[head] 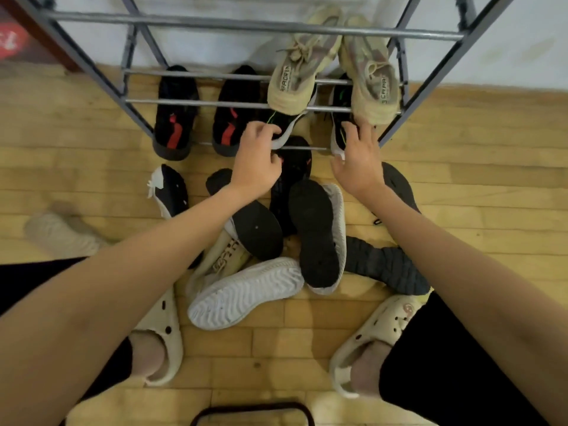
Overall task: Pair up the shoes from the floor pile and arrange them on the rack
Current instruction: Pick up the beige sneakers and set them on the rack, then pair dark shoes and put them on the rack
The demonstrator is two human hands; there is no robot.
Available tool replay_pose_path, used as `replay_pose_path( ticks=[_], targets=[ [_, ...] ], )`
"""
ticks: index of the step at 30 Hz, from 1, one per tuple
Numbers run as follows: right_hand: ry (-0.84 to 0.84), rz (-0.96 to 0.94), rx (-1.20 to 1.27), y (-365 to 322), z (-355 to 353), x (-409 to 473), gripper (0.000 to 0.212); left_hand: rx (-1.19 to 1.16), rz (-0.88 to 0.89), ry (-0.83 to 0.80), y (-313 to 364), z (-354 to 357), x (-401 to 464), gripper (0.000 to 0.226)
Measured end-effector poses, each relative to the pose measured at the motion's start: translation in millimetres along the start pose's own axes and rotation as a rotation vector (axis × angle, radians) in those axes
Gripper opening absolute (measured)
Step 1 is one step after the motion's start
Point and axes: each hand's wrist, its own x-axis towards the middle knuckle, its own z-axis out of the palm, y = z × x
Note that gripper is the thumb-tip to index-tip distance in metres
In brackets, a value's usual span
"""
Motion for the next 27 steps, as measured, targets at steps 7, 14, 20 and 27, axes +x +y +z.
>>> replay_pose_path(
  ticks=[7,14,20,27],
  targets=[
    [-0.3,0.199,-0.023,-13.2,56.1,-100.0,0.067,-0.004,-0.301,-0.221,-46.4,16.9,-84.8,0.035],
    [-0.354,0.388,-0.105,-32.3,104.5,-157.5,0.116,-0.095,-0.363,-0.36,-64.4,37.6,-120.4,0.029],
    [-0.203,0.513,0.185,-21.9,98.1,-157.8,0.116,-0.284,-0.54,-0.284,-52.2,54.3,-124.0,0.028],
    [0.095,0.321,0.427,-20.8,82.7,-176.4,0.11,-0.737,-0.755,-0.41,-30.4,49.5,-115.7,0.049]
  ],
)
